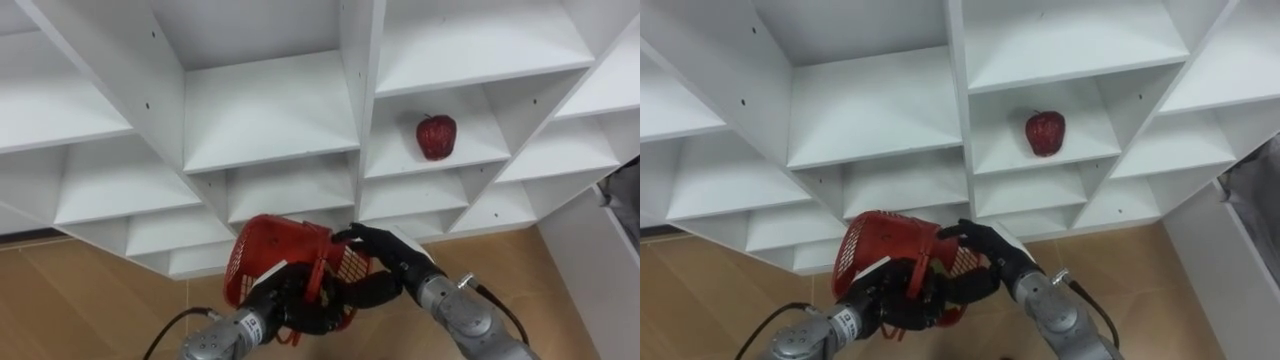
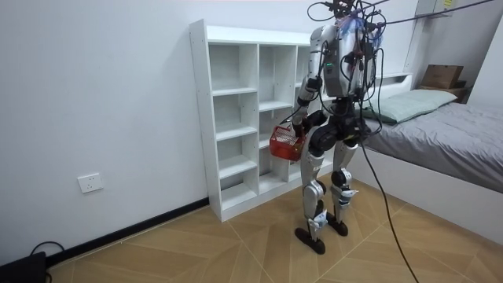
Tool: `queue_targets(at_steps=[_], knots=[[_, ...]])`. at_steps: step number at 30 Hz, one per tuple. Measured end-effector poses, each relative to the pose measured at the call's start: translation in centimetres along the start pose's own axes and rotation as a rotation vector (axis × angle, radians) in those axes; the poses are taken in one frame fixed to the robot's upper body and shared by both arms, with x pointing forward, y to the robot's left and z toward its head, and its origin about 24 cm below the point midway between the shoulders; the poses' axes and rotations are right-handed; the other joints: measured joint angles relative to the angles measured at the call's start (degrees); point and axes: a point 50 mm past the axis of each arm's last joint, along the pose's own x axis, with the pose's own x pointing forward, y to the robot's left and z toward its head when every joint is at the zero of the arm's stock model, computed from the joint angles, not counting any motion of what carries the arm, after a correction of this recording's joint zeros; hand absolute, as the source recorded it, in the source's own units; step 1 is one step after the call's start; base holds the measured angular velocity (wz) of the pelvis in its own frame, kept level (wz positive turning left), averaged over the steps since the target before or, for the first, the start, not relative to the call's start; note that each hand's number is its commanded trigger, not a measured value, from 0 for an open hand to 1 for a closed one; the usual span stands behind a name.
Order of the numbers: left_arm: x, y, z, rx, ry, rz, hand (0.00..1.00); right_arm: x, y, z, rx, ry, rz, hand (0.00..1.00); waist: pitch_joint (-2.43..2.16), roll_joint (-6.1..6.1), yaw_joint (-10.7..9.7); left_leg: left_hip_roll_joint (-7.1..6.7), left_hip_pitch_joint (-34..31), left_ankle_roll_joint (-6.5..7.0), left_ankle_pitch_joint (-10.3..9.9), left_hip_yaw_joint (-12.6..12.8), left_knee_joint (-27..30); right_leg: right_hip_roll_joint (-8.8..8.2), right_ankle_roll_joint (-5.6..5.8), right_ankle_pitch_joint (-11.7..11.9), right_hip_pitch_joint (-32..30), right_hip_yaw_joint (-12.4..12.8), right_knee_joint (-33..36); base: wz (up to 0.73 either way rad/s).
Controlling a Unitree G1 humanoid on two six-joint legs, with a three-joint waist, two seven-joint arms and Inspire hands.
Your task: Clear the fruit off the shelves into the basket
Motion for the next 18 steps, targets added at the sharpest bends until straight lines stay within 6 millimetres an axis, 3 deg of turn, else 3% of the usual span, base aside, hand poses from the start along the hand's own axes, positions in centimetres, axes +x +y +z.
queue_targets(at_steps=[18], knots=[[-1.0, 0.5, -1.7, 0.054, 0.071, 0.043, 1.0, -0.5, 1.5, -1.7, 0.05, 0.061, 0.009, 0.0, -0.16, -0.3, 0.2, 0.05, 1.9, -0.14, -0.1, 0.0, -0.6, 0.54, -0.02, 0.0, 2.0, -0.3, -1.2, 0.0]])
